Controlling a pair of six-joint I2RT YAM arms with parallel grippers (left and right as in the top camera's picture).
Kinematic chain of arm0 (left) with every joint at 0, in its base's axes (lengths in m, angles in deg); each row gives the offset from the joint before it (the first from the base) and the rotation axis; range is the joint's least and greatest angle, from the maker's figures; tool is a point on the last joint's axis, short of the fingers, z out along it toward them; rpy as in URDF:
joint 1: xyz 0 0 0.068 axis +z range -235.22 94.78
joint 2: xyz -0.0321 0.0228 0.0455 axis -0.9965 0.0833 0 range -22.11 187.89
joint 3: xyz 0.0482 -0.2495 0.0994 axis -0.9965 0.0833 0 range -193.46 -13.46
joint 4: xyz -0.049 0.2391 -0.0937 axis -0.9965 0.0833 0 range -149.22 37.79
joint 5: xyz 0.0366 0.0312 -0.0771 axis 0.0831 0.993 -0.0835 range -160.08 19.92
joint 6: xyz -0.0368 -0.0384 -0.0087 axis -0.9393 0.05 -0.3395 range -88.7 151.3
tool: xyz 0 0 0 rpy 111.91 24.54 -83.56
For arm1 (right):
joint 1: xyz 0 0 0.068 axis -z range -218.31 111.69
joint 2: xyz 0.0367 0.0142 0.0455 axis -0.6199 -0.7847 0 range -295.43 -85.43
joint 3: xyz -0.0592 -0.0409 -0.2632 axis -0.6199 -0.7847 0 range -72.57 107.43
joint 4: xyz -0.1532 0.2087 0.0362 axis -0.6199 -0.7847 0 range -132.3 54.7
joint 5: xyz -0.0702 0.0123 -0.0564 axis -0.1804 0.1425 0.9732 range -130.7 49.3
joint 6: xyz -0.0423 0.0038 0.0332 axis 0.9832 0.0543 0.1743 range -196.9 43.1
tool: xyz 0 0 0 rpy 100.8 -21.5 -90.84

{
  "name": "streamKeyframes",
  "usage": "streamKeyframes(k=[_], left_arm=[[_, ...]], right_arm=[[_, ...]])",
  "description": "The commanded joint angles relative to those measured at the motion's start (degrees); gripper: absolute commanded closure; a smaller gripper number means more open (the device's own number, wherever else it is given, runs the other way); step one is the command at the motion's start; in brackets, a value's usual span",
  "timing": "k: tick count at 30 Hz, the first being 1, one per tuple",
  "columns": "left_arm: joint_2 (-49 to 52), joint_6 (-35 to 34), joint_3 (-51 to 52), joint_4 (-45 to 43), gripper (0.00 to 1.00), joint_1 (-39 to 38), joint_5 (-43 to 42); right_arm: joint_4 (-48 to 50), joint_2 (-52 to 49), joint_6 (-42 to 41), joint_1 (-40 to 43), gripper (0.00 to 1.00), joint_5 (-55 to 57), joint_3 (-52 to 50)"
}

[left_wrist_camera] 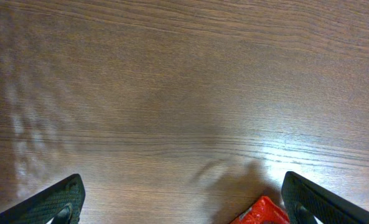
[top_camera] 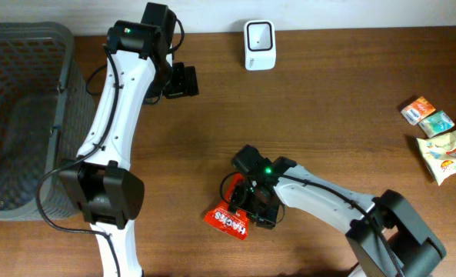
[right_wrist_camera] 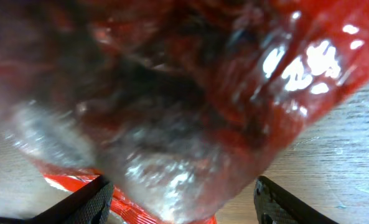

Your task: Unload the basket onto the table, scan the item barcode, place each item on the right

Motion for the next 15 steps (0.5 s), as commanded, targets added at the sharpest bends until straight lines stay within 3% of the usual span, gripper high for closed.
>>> streamKeyframes(k=[1, 4, 6, 8, 11, 12, 14, 15], left_arm=[[-0.22, -0.37, -0.72, 0.31, 0.01, 0.24, 0.85], [-0.22, -0.35, -0.72, 1.14, 0.01, 0.24, 0.85], [-0.22, 1.16, -0.72, 1.57, 0.01, 0.24, 0.81], [-0.22, 2.99, -0.72, 1.81, 0.01, 0.2, 0.74], [-0.22, 7.93, 1.16, 1.25, 0.01, -0.33, -5.53], [-0.22, 9.03, 2.25, 0.66, 0.0, -0.57, -7.32], [-0.22, 13.4, 6.64, -2.51, 0.0, -1.57, -13.33], [-0.22, 16.76, 10.45, -5.75, 0.0, -2.54, -18.43]], right_arm=[[4.35, -5.64, -1.79, 0.81, 0.27, 0.2, -0.61], [8.98, -6.32, 3.93, 5.57, 0.48, 0.17, -0.11], [9.79, -6.32, 10.1, 10.95, 0.73, 1.57, 1.6], [12.28, -6.32, 17.05, 16.39, 0.88, 1.92, 3.37], [15.3, -6.32, 29.29, 23.69, 0.88, -0.07, 5.81], [15.13, -6.32, 31.82, 25.07, 0.84, -1.55, 6.36], [14.12, -6.32, 38.73, 27.02, 0.65, -6.93, 7.89], [10.01, -6.32, 40.61, 27.56, 0.64, -7.32, 10.1]])
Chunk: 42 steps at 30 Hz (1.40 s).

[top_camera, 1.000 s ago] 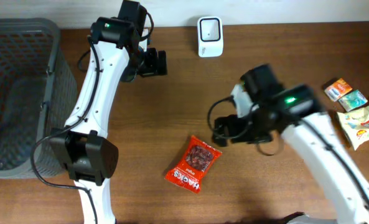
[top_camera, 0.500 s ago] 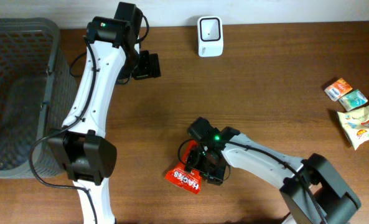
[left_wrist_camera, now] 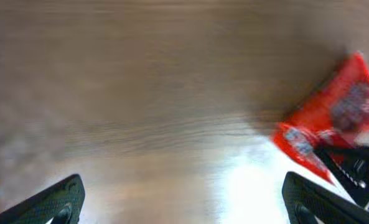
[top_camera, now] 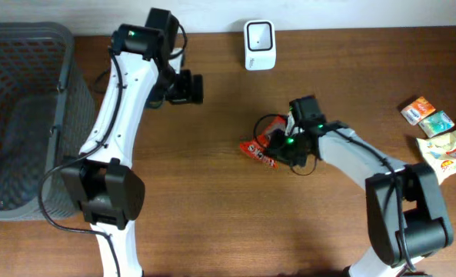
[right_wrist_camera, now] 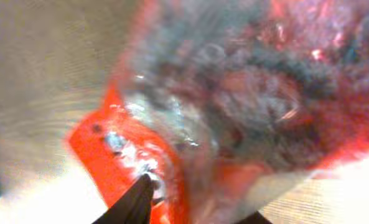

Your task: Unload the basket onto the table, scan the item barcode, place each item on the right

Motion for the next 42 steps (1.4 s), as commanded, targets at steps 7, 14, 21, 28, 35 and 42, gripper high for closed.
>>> streamKeyframes(k=[7, 14, 21, 28, 35, 42], left_arm=[[-0.22, 0.7, 25.75, -26.49, 0.08, -9.9, -20.94], [0.35, -11.85, 35.19, -38.18, 0.08, -13.27, -21.22], [5.42, -17.57, 36.54, -43.43, 0.13, -17.49, -27.08], [7.76, -17.55, 36.52, -49.03, 1.0, -17.94, -19.87], [6.43, -9.16, 18.01, -28.02, 1.0, -14.29, -1.88], [2.54, -8.59, -6.34, -9.27, 1.0, -16.0, 48.63]], right_arm=[[-36.7, -0.72, 15.19, 1.18, 0.44, 7.41, 26.32], [-58.42, -0.72, 17.86, 12.98, 0.37, 12.2, 53.35], [-63.39, -0.63, 20.83, 20.44, 0.37, 12.22, 57.29], [-63.45, -0.63, 22.05, 20.44, 0.37, 15.23, 57.24], [-63.47, -0.72, 22.32, 20.44, 0.37, 15.23, 57.24], [-63.3, -0.74, 22.29, 20.44, 0.37, 16.94, 55.23]])
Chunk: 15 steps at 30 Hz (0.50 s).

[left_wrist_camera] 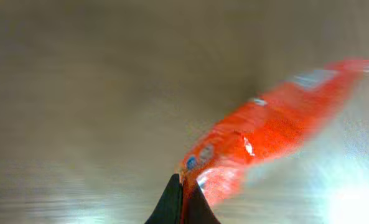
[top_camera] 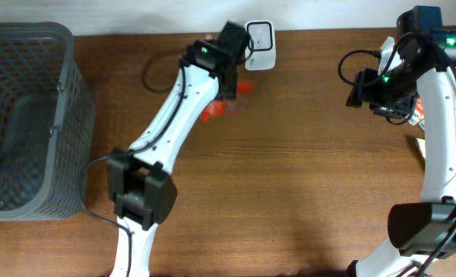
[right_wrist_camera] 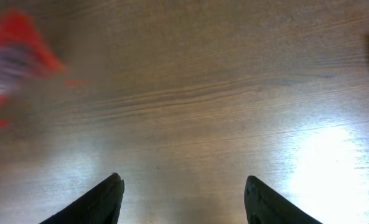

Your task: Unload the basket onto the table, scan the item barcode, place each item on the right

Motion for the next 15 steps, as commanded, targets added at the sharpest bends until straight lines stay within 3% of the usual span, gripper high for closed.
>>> streamKeyframes(k=[1, 6, 11, 15], left_arm=[[-2.12, -1.64, -2.34, 3.34, 1.0, -1.42, 24.24], [-1.68, -14.99, 6.47, 7.87, 1.0, -5.66, 25.77], [-1.66, -15.39, 22.91, 0.57, 1.0, -12.39, 25.49], [-1.68, -15.37, 25.38, -4.26, 0.98, -17.16, 12.76]], right_arm=[[0.28, 0.42, 0.63, 0.15, 0.37, 1.2, -1.92], [0.57, 0.42, 0.61, 0.15, 0.37, 1.44, -2.69], [0.57, 0.42, 0.61, 0.15, 0.37, 1.4, -2.69], [0.59, 0.42, 0.61, 0.17, 0.37, 1.42, -2.69]])
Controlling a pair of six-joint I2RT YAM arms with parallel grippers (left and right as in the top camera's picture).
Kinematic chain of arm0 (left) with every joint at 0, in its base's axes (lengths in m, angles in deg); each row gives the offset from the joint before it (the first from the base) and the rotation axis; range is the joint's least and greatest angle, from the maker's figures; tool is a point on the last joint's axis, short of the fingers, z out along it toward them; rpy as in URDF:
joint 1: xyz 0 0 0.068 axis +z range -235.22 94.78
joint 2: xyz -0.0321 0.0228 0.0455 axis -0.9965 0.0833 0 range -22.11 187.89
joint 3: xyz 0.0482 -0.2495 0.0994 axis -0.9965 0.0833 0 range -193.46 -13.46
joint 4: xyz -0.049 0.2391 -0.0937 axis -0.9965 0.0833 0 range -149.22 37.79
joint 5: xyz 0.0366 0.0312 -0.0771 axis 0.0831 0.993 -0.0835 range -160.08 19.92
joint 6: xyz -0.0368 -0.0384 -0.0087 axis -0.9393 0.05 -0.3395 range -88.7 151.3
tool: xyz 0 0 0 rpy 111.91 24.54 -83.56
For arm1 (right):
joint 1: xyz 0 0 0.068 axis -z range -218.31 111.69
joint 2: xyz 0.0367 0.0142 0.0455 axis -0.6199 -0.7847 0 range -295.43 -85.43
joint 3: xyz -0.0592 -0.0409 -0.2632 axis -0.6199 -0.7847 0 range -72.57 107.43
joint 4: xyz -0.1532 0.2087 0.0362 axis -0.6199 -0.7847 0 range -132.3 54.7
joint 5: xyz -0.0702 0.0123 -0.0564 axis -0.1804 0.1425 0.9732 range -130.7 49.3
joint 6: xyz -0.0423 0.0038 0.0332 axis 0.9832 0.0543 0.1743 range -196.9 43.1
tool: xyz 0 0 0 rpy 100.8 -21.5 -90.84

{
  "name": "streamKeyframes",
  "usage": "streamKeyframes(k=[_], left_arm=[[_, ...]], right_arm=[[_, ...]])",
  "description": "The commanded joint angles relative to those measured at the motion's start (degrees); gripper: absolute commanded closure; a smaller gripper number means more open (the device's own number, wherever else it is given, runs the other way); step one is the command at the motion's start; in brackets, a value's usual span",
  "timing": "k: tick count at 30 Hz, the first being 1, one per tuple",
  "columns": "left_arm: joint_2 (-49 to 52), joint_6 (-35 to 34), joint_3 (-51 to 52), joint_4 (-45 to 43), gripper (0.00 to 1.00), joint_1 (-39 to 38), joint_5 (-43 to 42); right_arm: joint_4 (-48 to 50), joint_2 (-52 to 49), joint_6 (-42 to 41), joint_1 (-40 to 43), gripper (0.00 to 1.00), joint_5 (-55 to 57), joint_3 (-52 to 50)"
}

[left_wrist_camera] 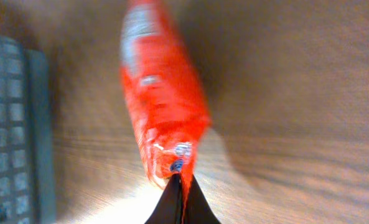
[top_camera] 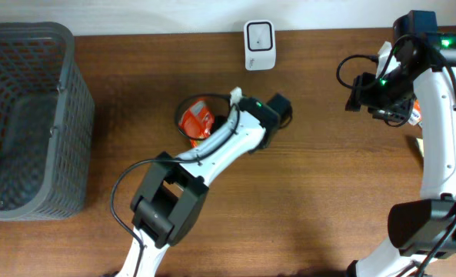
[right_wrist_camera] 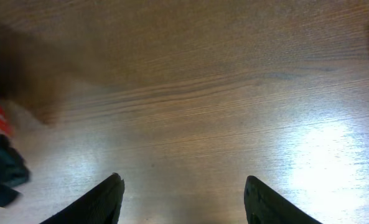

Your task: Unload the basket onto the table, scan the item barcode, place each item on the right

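Observation:
A red snack packet [top_camera: 195,121] hangs at mid-table, left of centre, with my left gripper [top_camera: 214,129] shut on its end. From the left wrist, the packet [left_wrist_camera: 162,118] stretches away from the closed left gripper [left_wrist_camera: 183,186], blurred, no barcode readable. The white scanner [top_camera: 258,35] stands at the back edge, well apart from the packet. My right gripper [top_camera: 364,91] is at the far right, and the right gripper [right_wrist_camera: 184,199] stands open over bare wood with nothing between its fingers.
A grey mesh basket [top_camera: 24,115] fills the left end; its wall [left_wrist_camera: 10,124] appears in the left wrist view. A snack packet [top_camera: 416,115] peeks out from behind the right arm at the right edge. A black cable loops round the red packet.
My left gripper, still shut on the red packet, was at the scanner at the back and is now at mid-table, facing the basket. The right arm has not moved.
My right gripper was shut on the red packet near the front, the left open at the back. Then the right held it at mid-table near the open left gripper. Later the left held it by the scanner and the right stood open, far right. Now the packet is at mid-table.

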Motion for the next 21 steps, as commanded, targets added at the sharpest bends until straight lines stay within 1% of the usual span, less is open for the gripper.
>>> streamKeyframes(k=[1, 2, 3, 4, 5, 6, 7, 8, 9, 10, 11, 12, 15, 16, 18, 20, 21], left_arm=[[-0.35, -1.18, 0.11, -2.86, 0.94, -3.15, -12.74], [-0.37, -1.16, -0.15, -3.04, 0.84, -3.69, -16.22], [-0.39, -1.14, -1.42, -1.9, 0.43, -3.76, -18.53], [-0.44, -1.11, -3.41, -0.17, 0.34, -3.39, -20.09], [-0.66, -1.14, -6.4, 2.21, 0.32, -2.67, -20.87], [-1.18, -1.14, -10.23, 5.25, 0.21, -1.42, -20.92], [-1.92, -1.11, -14.51, 8.07, 0.18, 0.22, -20.92], [-2.51, -1.14, -17.68, 9.92, 0.11, 1.84, -20.76], [-3.5, -0.96, -22.77, 12.85, 0.09, 5.46, -20.72], [-3.89, 0.17, -24.81, 13.81, 0.08, 7.69, -20.72], [-4.15, 0.63, -26.14, 14.64, 0.07, 9.77, -20.63], [-4.24, 0.59, -27.41, 15.78, 0.02, 13.03, -20.55], [-4.2, 0.59, -27.28, 17.05, 0.01, 20.74, -20.81], [-4.2, 0.59, -27.26, 17.53, 0.01, 23.26, -20.79], [-4.2, 0.57, -27.26, 17.68, 0.01, 25.75, -20.79], [-4.2, 0.57, -27.26, 17.66, 0.01, 27.52, -21.38], [-4.2, 0.57, -27.26, 17.66, 0.01, 28.09, -21.99]], right_arm=[[0.0, 0.42, 0.61, 0.17, 0.37, 0.92, -0.42], [-0.02, 0.42, 0.61, 0.15, 0.37, 0.9, -0.42], [-0.02, 0.42, 0.59, 0.15, 0.37, 0.85, -0.42], [-0.02, 0.42, 0.59, 0.15, 0.37, 0.83, -0.42], [0.0, 0.42, 0.61, 0.15, 0.37, 0.26, -0.42], [0.07, 0.42, 0.59, 0.15, 0.37, -0.85, -0.42], [0.31, 0.42, 0.59, 0.15, 0.37, -1.73, -0.42], [0.68, 0.42, 0.59, 0.15, 0.37, -1.99, -0.42], [1.18, 0.42, 0.59, 0.11, 0.37, -2.58, -0.42], [1.44, 0.42, 0.59, 0.04, 0.37, -4.13, -0.42], [1.64, 0.42, 0.61, -0.04, 0.37, -5.97, -0.42], [1.86, 0.24, 0.61, -0.44, 0.37, -7.67, -0.42], [3.26, -1.16, 0.61, -3.87, 0.38, -8.24, -1.2], [6.14, -2.03, 0.61, -7.06, 0.38, -9.33, -3.45], [12.13, -3.21, 0.59, -11.82, 0.38, -12.52, -7.78], [23.26, -5.51, 0.59, -18.32, 0.38, -14.4, -13.55], [27.34, -6.45, 0.59, -20.57, 0.38, -14.38, -15.23]])
